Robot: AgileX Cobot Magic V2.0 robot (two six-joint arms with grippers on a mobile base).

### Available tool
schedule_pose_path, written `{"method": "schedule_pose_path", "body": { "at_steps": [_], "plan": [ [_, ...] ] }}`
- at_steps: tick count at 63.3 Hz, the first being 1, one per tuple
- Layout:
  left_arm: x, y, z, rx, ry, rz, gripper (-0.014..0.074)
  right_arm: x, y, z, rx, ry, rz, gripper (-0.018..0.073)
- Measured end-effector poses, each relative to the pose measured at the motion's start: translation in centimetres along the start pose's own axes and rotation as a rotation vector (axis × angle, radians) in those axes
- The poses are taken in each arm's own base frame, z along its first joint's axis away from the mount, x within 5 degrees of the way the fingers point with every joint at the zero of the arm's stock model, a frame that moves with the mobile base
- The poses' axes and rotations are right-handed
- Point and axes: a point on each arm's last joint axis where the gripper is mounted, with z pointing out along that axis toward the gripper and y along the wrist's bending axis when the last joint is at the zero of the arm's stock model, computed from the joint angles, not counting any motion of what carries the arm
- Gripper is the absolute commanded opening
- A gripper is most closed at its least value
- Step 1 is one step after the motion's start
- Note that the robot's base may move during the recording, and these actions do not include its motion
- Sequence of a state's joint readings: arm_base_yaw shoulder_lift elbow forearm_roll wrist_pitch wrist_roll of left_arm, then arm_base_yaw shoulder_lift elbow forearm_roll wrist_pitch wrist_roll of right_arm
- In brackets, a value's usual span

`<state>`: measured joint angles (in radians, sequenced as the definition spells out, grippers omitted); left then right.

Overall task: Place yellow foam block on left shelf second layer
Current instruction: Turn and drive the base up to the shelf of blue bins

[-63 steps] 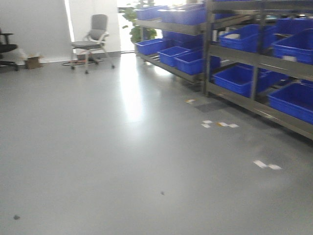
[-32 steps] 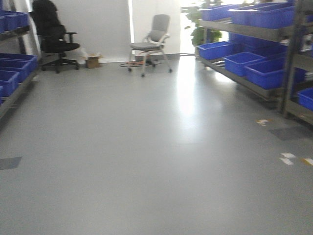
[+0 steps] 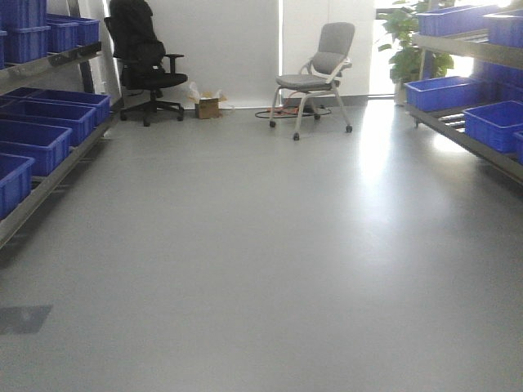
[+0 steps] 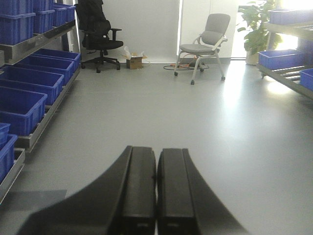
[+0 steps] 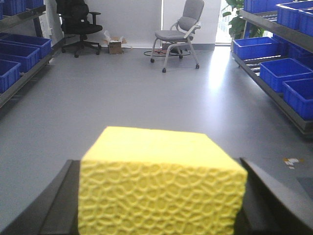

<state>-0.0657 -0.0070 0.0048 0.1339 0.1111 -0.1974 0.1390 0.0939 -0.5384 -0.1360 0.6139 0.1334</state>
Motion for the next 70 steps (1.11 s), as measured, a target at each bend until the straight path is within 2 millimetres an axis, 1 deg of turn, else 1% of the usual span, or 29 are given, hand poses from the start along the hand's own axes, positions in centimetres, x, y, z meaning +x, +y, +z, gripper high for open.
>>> {"method": "schedule_pose_path", "body": {
  "at_steps": [70],
  "plan": [
    [-0.02, 0.0, 0.0, 0.0, -0.002, 0.0, 0.0136, 0.0, -0.03, 0.0, 0.003, 0.0, -0.005, 0.0328]
  ]
}}
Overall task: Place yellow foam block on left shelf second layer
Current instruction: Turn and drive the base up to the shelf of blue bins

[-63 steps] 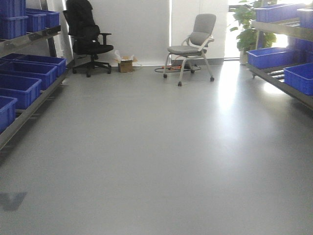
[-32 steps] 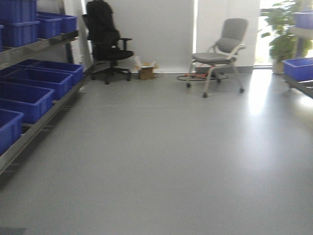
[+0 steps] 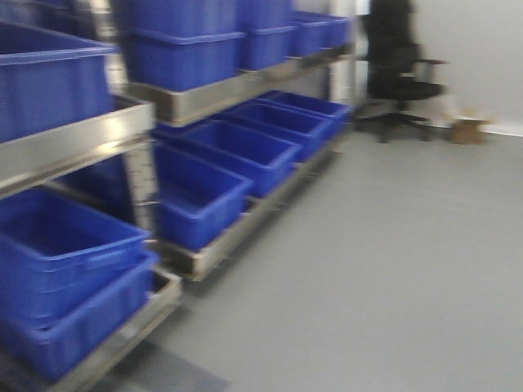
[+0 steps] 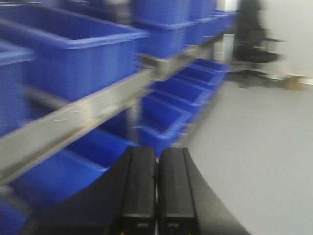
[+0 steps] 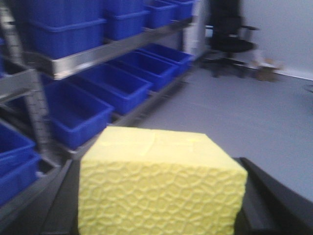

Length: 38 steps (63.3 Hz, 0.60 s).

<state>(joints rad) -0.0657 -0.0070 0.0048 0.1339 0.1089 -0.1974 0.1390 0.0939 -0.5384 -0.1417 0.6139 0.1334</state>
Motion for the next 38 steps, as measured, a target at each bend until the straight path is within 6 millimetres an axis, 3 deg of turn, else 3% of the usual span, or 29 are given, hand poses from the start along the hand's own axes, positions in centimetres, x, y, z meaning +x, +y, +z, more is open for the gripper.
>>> {"method": "schedule_pose_path", "body": {
  "at_steps": [38],
  "plan": [
    [0.0, 0.0, 0.0, 0.0, 0.0, 0.0, 0.0136, 0.0, 0.0, 0.04, 0.0, 0.002, 0.0, 0.0328]
  ]
}}
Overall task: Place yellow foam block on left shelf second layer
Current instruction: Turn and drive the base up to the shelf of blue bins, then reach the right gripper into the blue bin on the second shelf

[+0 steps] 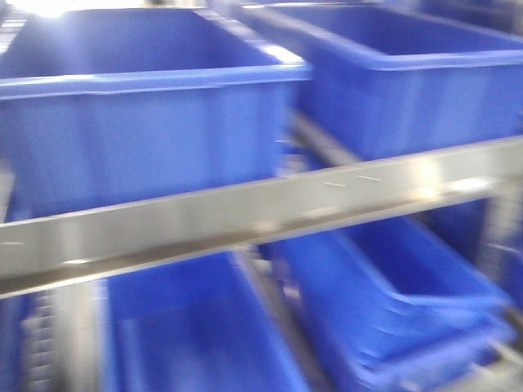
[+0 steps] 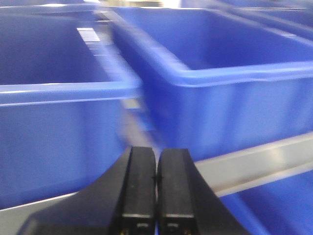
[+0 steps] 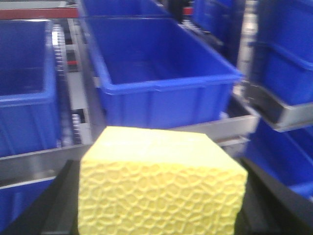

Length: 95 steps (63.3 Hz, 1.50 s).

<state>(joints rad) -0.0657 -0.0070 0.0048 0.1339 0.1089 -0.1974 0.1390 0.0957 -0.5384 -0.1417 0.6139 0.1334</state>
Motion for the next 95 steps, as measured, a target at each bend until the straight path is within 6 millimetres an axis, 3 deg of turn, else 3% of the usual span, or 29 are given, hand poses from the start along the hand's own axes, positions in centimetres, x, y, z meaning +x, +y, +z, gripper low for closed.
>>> {"method": "schedule_pose_path", "body": {
  "at_steps": [95],
  "plan": [
    [0.0, 0.0, 0.0, 0.0, 0.0, 0.0, 0.0136, 0.0, 0.0, 0.0, 0.0, 0.0, 0.0, 0.0328]
  ]
}}
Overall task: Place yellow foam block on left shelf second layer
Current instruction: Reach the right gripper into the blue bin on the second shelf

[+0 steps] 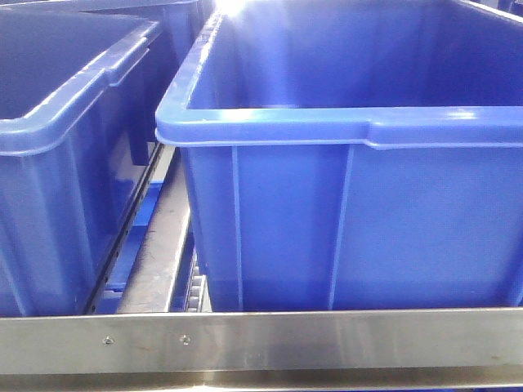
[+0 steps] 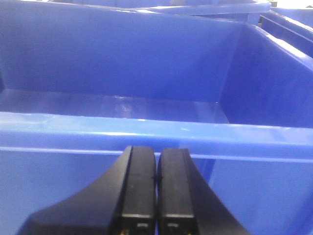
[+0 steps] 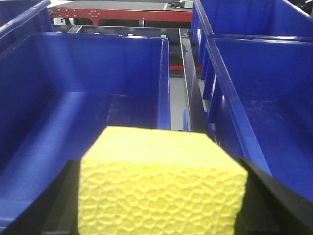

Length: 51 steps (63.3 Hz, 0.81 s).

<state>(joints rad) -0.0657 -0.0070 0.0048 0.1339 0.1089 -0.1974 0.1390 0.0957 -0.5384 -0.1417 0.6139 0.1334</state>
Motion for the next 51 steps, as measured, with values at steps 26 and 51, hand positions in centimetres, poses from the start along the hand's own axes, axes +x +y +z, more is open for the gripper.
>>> {"method": "schedule_pose_path", "body": {
  "at_steps": [26, 51],
  "plan": [
    [0.0, 0.0, 0.0, 0.0, 0.0, 0.0, 0.0136, -0.4, 0.1, 0.7, 0.001, 0.036, -0.002, 0.0328],
    [0.0, 0.0, 0.0, 0.0, 0.0, 0.0, 0.0136, -6.1, 3.9, 13.0, -0.164, 0.341, -0.072, 0.0328]
  ]
}}
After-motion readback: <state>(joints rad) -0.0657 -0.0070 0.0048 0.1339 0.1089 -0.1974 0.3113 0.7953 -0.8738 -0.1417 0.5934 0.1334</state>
